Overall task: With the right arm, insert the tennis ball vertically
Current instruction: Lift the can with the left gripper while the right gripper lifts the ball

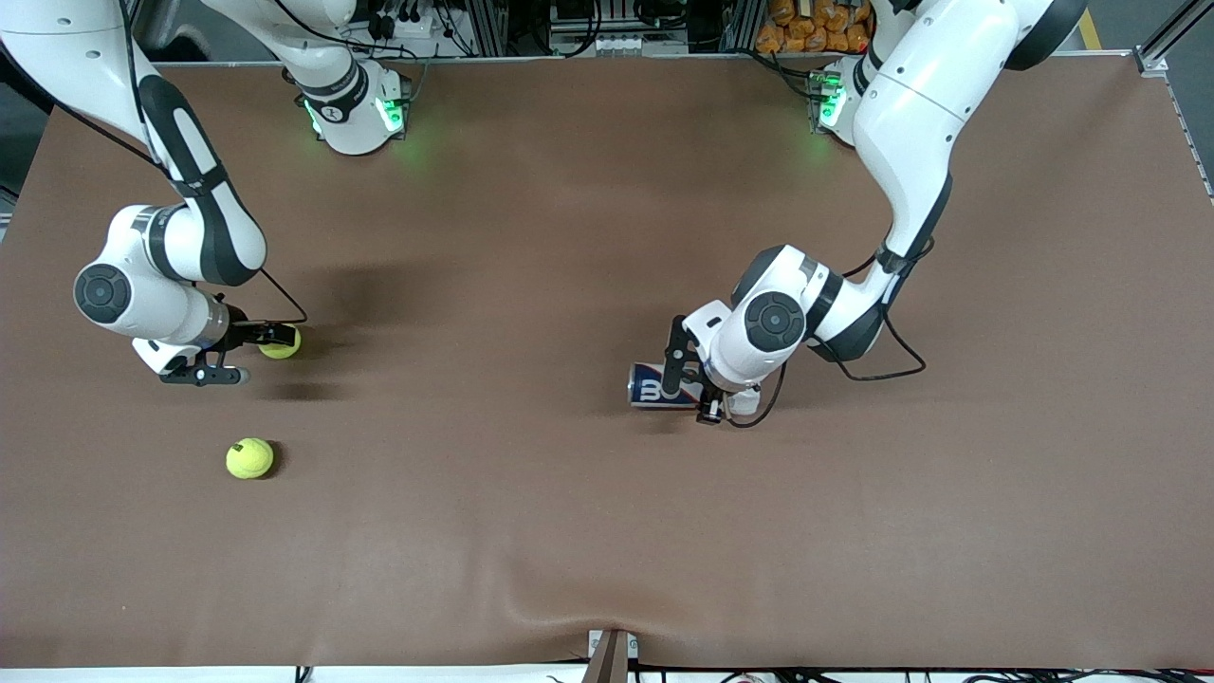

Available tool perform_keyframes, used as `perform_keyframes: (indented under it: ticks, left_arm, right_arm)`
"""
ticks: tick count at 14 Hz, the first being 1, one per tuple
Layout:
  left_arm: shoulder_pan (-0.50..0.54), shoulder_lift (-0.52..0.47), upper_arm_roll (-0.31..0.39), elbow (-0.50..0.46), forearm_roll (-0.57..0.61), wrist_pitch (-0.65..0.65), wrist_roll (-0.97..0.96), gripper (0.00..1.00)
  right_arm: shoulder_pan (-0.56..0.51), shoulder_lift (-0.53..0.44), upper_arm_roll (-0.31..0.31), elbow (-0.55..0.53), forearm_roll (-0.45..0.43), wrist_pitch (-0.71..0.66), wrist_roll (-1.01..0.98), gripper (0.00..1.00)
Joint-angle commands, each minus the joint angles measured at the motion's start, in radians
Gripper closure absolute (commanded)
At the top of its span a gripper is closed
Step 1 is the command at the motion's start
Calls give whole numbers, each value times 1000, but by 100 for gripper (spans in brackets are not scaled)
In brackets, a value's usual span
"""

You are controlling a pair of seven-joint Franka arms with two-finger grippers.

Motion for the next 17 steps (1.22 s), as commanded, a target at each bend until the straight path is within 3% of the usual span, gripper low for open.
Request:
perform_keyframes:
  ticks: [1,7,8,10,11,14,17]
  left_arm:
    - [7,-29,-7,3,-60,3,9,34]
    - [17,-35,-67,37,-289,11,12,34]
    - [37,-35,-87,38,-297,14,14,34]
    - [112,-26,-154,52,-302,35,101,36]
    - [156,-20,-191,60,-327,35,148,35]
    - [244,-18,-247,55,-506,35,326,35]
    - [275,5,-262,57,-886,25,620,35]
  right_arm:
    - [-25,16,15,-19,-23,33,-7,0]
    - [-25,34,17,-18,-22,30,-8,0]
    - [-22,33,17,-18,-22,30,-7,10]
    - [-22,33,17,-16,-20,27,-7,53]
    - [-22,31,18,-15,-16,22,-5,64]
    - [-19,5,20,-4,-14,7,-1,73]
    - [-11,-41,32,57,-9,-98,6,73]
